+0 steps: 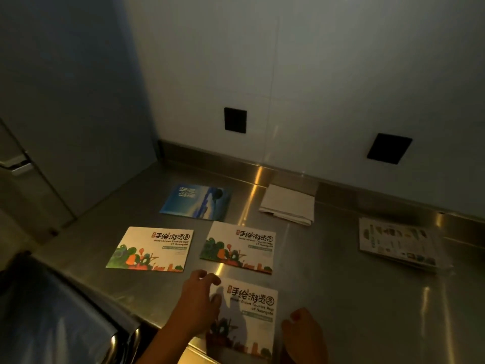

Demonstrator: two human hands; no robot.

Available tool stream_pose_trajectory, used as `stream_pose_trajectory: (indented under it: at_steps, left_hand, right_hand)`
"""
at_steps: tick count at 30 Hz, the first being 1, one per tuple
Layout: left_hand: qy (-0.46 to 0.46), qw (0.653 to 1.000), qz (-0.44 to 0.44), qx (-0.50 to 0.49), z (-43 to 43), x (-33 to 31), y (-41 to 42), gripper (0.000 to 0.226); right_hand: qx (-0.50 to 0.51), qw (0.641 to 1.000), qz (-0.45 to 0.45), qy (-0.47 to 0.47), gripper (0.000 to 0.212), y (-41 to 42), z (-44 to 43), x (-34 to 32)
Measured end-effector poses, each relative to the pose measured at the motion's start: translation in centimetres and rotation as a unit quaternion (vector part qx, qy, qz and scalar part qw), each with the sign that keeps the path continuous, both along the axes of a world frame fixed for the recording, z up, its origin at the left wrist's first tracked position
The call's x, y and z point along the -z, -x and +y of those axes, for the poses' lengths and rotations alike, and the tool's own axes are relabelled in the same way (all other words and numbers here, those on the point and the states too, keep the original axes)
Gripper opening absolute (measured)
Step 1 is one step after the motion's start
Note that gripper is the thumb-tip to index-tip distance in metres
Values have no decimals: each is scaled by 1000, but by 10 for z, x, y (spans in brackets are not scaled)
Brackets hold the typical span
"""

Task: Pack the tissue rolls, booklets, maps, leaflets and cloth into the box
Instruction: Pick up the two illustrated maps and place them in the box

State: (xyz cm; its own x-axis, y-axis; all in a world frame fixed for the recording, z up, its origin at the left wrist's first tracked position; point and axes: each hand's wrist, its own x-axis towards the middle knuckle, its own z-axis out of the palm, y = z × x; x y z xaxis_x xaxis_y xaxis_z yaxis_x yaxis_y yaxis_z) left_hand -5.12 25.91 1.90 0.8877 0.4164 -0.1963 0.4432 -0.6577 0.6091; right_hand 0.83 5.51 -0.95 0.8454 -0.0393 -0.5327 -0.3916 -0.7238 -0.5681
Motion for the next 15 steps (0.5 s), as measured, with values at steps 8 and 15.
stream_pose_trajectory:
  at_steps: [8, 15]
  left_hand:
    - [29, 997, -1, -78, 58, -3, 9, 26]
    - [16, 980, -9, -200, 166, 8, -15, 34]
  right_hand:
    - [-76, 989, 36, 121, 75, -26, 50, 3]
    - [-56, 988, 37, 139, 97, -14, 75, 7]
